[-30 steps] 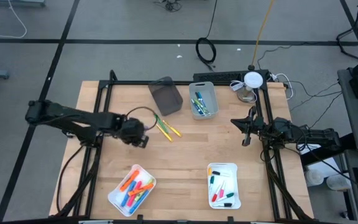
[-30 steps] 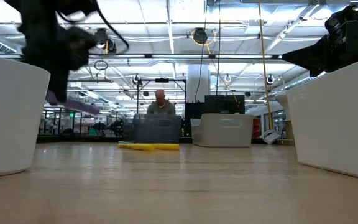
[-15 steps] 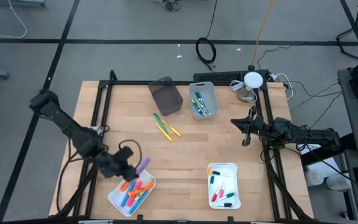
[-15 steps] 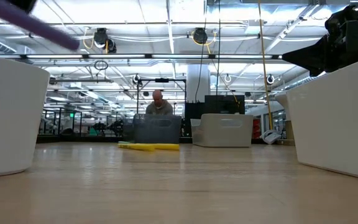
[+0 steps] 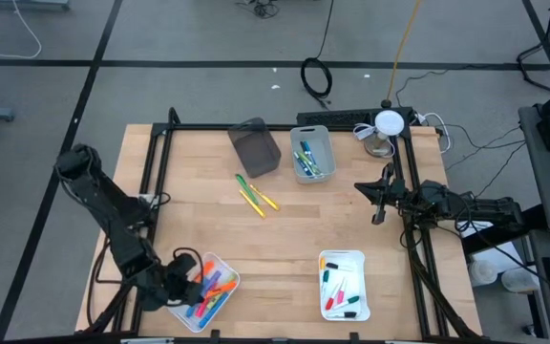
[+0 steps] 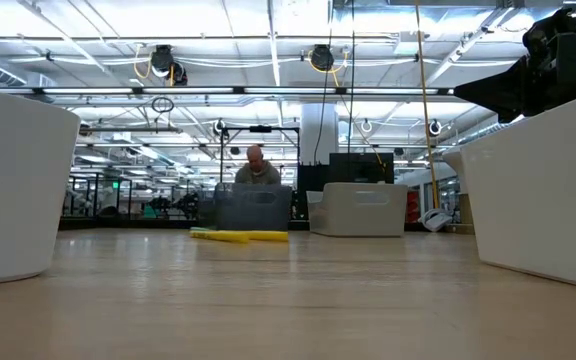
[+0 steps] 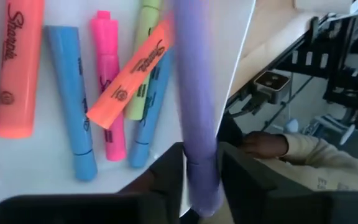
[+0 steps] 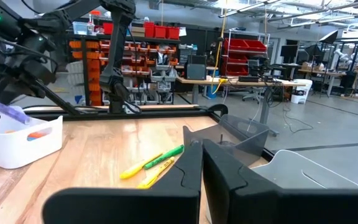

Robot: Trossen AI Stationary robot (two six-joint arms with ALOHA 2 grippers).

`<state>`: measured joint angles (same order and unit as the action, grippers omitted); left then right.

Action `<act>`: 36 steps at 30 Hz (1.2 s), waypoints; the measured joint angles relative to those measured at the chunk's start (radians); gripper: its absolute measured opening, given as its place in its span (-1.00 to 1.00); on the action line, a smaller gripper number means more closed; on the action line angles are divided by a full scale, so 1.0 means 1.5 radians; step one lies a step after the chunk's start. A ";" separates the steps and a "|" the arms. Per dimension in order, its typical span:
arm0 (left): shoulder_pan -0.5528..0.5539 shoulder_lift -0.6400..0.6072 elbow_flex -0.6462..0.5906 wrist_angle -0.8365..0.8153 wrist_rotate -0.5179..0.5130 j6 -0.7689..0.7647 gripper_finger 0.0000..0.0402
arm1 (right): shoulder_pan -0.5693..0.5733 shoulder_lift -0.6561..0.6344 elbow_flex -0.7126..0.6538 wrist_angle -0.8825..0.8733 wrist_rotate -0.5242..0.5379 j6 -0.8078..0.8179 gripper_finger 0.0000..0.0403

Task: Pick & Place Markers
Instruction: Put the purple marker pen into the left white bin, then put the left yellow pen into the black bin

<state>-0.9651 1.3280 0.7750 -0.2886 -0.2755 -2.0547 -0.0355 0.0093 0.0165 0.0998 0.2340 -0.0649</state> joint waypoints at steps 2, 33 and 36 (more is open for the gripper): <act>0.000 0.000 0.000 0.003 -0.010 -0.005 -0.38 | 0.000 0.000 0.000 0.000 0.000 0.000 -1.00; 0.111 -0.300 0.001 0.160 -0.324 0.982 -0.40 | 0.000 0.000 0.000 0.000 0.000 0.000 -1.00; 0.133 -0.308 0.001 0.159 -0.374 1.109 -0.43 | 0.000 0.000 0.000 0.000 0.000 0.000 -1.00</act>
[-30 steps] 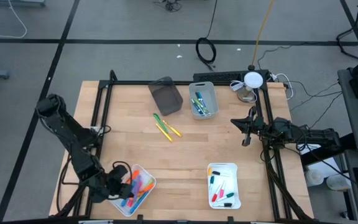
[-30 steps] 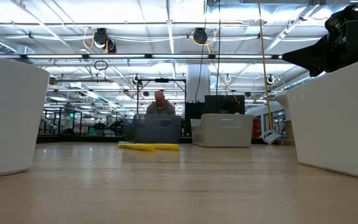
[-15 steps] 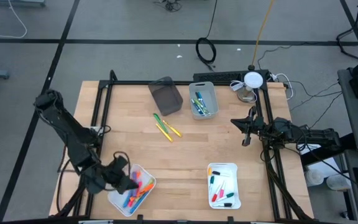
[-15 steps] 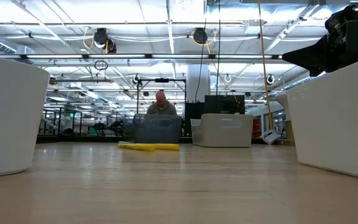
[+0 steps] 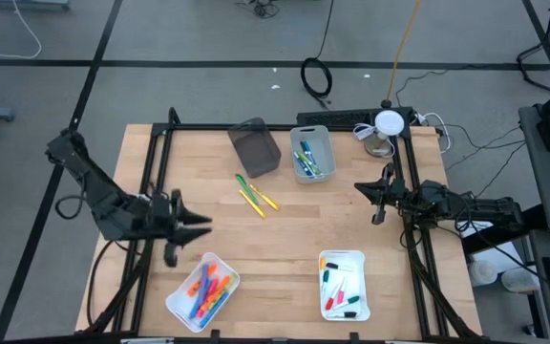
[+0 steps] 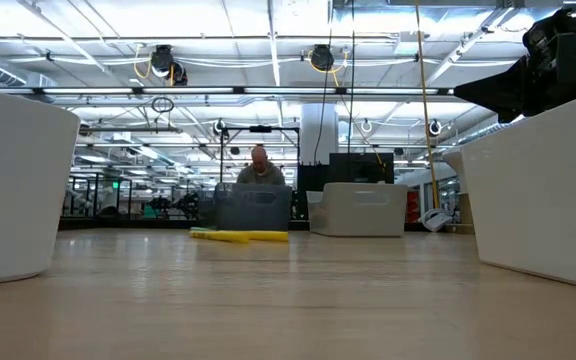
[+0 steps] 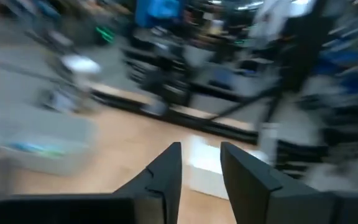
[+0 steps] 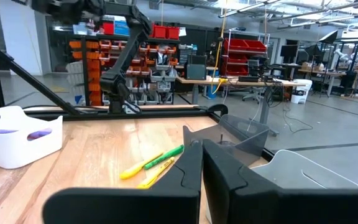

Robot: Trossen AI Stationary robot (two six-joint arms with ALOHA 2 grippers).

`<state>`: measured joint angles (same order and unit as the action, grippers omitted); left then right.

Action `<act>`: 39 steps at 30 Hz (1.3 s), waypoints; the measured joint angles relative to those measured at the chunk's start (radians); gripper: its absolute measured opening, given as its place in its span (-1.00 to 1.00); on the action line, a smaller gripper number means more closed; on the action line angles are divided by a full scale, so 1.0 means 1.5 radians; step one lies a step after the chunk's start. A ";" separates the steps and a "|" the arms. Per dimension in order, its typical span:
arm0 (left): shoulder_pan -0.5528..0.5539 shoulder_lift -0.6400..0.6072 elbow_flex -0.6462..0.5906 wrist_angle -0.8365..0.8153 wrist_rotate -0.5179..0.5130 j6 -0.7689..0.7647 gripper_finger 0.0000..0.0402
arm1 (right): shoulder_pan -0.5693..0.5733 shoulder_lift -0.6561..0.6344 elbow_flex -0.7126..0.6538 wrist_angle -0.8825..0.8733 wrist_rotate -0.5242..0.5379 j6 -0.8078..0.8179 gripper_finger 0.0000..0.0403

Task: Pick & Place Markers
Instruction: Put the left yellow pen into the black bin

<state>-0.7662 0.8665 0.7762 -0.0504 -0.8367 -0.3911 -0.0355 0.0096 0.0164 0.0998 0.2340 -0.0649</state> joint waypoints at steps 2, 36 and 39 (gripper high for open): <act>0.021 0.002 0.000 0.000 -0.047 0.075 -0.45 | 0.000 0.000 0.000 0.000 0.000 0.000 -1.00; 0.526 0.481 0.201 -0.253 0.532 0.198 0.28 | 0.000 0.000 0.000 0.000 0.000 0.000 -1.00; 0.520 0.526 0.200 -0.265 0.535 0.242 0.28 | 0.000 0.000 0.000 0.000 0.000 0.000 -1.00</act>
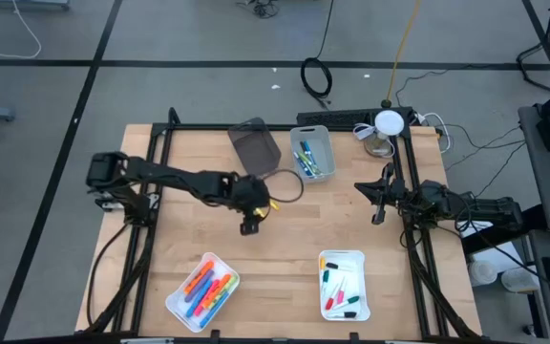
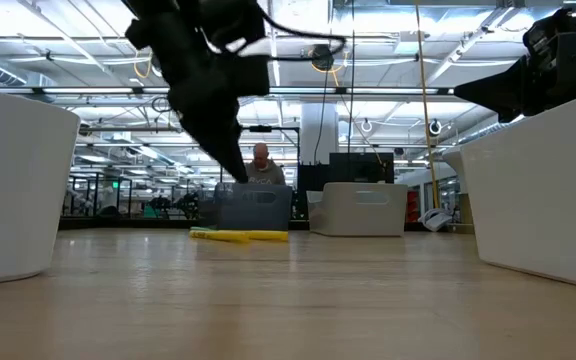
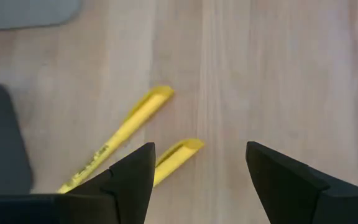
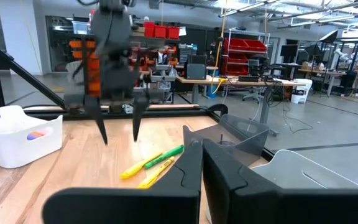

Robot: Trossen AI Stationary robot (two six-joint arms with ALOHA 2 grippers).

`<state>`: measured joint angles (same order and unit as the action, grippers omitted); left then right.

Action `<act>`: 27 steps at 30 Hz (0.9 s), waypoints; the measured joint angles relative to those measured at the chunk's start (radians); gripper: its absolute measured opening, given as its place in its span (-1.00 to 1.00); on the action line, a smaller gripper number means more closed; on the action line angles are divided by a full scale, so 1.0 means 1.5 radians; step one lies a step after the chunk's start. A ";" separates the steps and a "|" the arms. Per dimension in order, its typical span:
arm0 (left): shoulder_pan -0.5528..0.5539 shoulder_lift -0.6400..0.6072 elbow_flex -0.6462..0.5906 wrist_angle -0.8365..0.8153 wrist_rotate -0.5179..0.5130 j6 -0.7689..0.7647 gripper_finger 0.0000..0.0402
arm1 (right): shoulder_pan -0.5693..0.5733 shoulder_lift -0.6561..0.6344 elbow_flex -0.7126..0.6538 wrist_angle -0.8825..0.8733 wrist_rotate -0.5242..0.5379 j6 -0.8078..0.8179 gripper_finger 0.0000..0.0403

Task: Pick & Place Markers
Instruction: Put the left yellow pen into the black bin

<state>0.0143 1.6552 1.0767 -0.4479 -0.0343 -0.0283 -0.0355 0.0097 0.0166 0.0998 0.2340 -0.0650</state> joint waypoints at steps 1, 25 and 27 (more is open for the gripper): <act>-0.002 0.013 0.000 0.000 -0.003 0.015 0.28 | 0.000 0.000 0.000 0.000 0.000 0.000 -1.00; 0.004 0.146 0.002 -0.003 -0.023 0.139 0.23 | 0.000 0.000 0.000 0.000 0.000 0.000 -1.00; 0.004 0.141 0.001 -0.005 -0.014 0.124 0.12 | 0.000 0.000 0.000 0.000 0.000 0.000 -1.00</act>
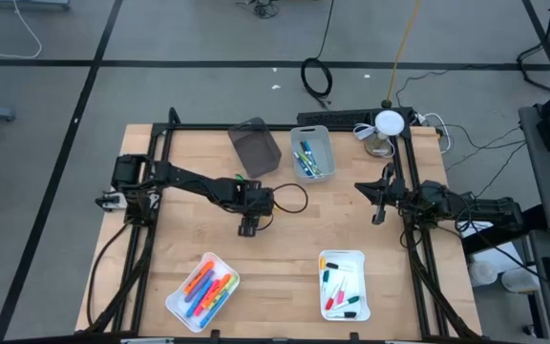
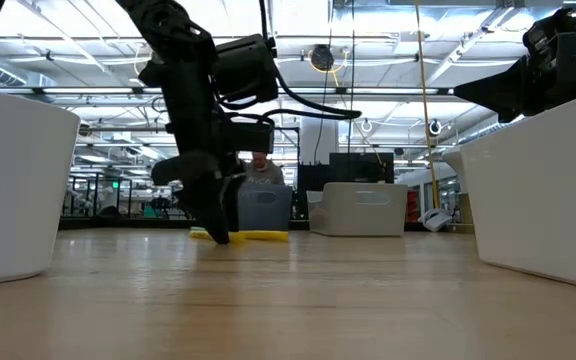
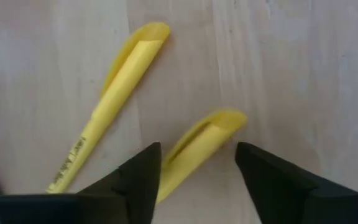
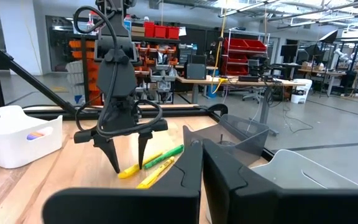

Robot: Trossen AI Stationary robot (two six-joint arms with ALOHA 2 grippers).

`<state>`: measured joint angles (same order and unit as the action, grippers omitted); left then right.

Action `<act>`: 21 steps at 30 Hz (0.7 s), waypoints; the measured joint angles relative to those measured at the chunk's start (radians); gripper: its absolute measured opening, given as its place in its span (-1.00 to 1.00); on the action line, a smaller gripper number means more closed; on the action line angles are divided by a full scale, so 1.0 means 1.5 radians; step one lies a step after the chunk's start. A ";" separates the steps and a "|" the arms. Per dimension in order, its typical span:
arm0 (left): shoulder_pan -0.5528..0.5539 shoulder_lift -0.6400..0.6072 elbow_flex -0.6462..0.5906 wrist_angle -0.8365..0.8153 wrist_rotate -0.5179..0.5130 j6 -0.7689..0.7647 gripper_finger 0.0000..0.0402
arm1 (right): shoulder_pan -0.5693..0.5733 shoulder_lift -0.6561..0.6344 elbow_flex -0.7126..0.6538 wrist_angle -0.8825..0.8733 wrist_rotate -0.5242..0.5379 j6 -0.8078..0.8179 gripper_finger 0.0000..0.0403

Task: Pick & Place Markers
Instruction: Put the left yellow pen into the black bin

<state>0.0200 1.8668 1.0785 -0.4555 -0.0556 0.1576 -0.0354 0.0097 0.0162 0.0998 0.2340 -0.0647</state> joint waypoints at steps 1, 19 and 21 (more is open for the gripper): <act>0.000 0.000 0.000 -0.001 0.003 -0.008 0.06 | 0.000 0.000 0.000 0.000 0.000 0.000 -1.00; -0.005 0.002 -0.001 0.003 0.049 -0.184 -0.77 | 0.000 0.000 0.000 0.000 0.000 0.000 -1.00; -0.009 0.001 -0.001 0.004 0.041 -0.199 -0.72 | 0.000 0.000 0.000 0.000 0.000 0.000 -1.00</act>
<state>0.0065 1.8679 1.0771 -0.4496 0.0056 -0.1416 -0.0354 0.0093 0.0163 0.0998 0.2340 -0.0648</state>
